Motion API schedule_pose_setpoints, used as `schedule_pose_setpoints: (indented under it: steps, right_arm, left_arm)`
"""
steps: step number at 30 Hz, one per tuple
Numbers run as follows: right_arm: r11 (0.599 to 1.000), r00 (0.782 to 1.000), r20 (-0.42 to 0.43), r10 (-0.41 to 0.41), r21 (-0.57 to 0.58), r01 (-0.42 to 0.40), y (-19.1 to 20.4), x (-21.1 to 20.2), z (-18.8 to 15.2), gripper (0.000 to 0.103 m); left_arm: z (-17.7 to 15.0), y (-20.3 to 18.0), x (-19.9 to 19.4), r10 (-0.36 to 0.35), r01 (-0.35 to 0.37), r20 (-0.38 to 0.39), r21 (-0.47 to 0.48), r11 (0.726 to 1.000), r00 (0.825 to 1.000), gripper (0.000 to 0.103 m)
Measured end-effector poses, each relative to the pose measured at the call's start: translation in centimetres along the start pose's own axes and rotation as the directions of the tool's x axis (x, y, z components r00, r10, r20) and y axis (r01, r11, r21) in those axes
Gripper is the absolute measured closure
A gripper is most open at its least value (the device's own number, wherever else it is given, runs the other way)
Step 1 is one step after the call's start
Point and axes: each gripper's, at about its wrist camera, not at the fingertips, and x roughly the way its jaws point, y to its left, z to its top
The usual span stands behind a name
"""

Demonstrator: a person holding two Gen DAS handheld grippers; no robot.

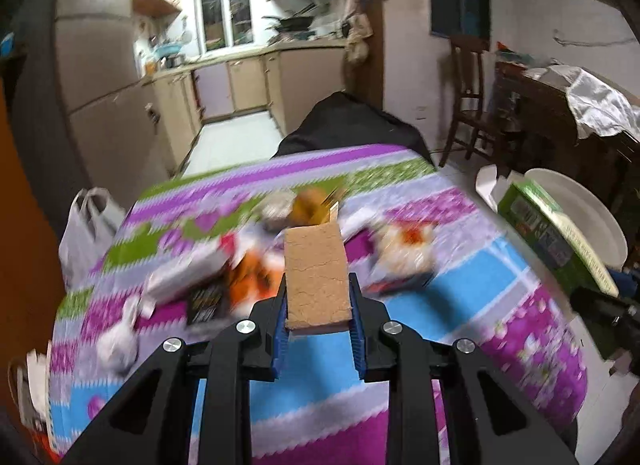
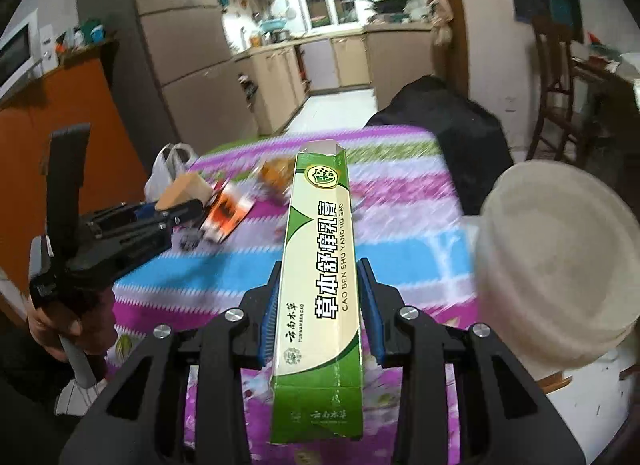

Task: Collect trash
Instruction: 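Carry the green box in the right tool while the left tool carries the sponge over the bucket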

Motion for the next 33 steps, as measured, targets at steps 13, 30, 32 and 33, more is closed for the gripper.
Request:
schedule_pose_setpoints:
  steps: [13,30,32,33]
  right_arm:
    - [0.945,0.949,-0.022,-0.313,0.092,0.314,-11.9,-6.6,6.3,0.069]
    - [0.859,0.868,-0.35,-0.352,0.248,0.448,-22.5,-7.7,6.4,0.069]
    - [0.855,0.865,-0.361,-0.348,0.256,0.45,-22.6,-7.7,6.6,0.069]
    - [0.854,0.863,-0.367,-0.347,0.257,0.453,-22.5,-7.7,6.7,0.069]
  left_arm:
    - [10.3,-13.6,1.7,-0.162,0.143,0.062,0.242,0.96,0.985,0.076]
    - [16.3,-32.8,9.4,-0.282,0.302,-0.119,0.514,0.803,0.952,0.076]
    - [16.5,-34.4,10.7,-0.291,0.334,-0.165,0.52,0.786,0.942,0.076]
    - [16.5,-35.1,11.3,-0.294,0.349,-0.188,0.521,0.779,0.937,0.076]
